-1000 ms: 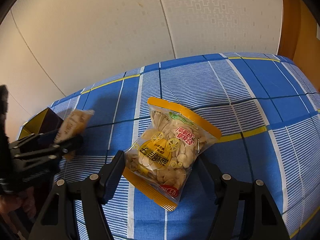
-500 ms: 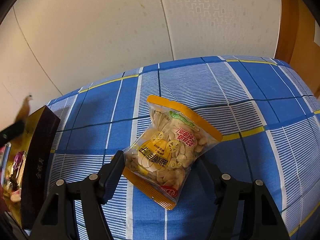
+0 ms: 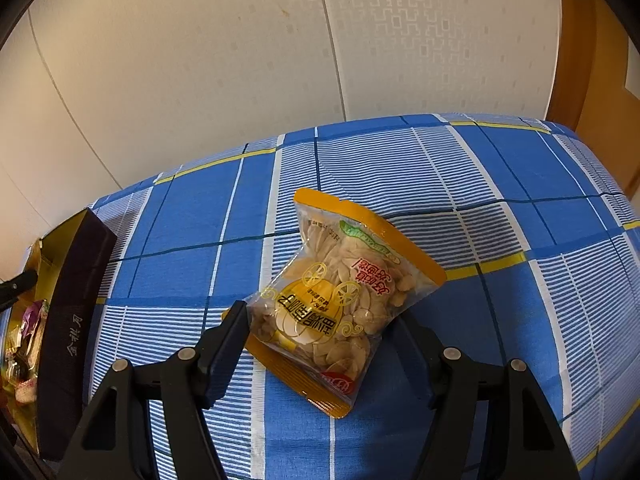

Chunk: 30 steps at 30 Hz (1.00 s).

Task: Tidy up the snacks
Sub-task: 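Carry the pastry packet into the gold tray and open the left gripper, then carry the nut bag into the gold tray and open the right gripper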

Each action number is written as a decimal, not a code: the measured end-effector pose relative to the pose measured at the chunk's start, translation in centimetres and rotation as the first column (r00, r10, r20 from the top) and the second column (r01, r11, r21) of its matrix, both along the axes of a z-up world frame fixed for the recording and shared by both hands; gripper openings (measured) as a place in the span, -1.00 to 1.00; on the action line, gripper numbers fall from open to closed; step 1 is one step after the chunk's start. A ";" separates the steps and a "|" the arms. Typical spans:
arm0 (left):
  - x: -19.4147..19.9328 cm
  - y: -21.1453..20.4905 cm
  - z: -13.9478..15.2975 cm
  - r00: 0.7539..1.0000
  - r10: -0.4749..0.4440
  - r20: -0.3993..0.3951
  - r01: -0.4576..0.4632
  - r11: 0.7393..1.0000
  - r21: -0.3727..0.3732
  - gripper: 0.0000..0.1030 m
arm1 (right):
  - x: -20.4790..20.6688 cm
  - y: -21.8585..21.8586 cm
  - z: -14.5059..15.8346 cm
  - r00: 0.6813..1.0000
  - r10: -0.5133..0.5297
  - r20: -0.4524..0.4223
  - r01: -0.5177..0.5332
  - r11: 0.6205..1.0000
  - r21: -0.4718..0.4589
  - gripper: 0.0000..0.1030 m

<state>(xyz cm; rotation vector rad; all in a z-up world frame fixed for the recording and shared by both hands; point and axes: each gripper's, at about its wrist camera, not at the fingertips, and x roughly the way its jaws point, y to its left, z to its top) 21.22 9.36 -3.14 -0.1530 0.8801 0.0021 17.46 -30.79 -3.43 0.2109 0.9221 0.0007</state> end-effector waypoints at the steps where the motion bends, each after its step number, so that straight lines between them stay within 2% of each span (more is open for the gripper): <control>1: 0.2 0.1 -0.2 1.000 0.006 -0.007 -0.006 1.000 0.004 0.19 | 0.0 0.0 0.0 1.000 0.000 0.000 0.000 1.000 0.000 0.37; 5: 1.4 1.0 -0.9 0.997 0.031 -0.074 -0.033 0.999 -0.024 0.20 | 0.0 0.0 0.0 1.000 0.000 -0.001 0.000 1.000 -0.001 0.37; 9: 1.8 2.0 -1.1 0.992 0.073 -0.105 -0.074 0.997 -0.007 0.20 | 0.0 0.0 0.0 1.000 0.000 0.000 0.000 1.000 -0.001 0.37; 14: 1.4 3.8 -1.9 0.983 0.096 -0.158 -0.109 0.991 -0.072 0.20 | 0.0 0.1 0.0 1.000 0.000 -0.001 0.000 1.000 -0.002 0.37; 18: -0.7 4.4 -1.2 0.994 0.054 -0.095 -0.068 0.986 -0.155 0.20 | 0.0 0.0 0.0 1.000 0.002 0.000 -0.002 1.000 -0.005 0.37; 24: -4.5 3.6 -0.5 0.999 -0.036 -0.013 0.034 0.994 -0.105 0.20 | 0.0 -0.1 0.0 1.000 -0.004 0.002 0.004 1.000 -0.003 0.36; 30: -7.0 4.3 -0.8 0.999 -0.041 0.021 0.044 0.983 -0.179 0.20 | -0.2 0.0 -0.1 1.000 -0.014 0.008 0.014 1.000 -0.004 0.35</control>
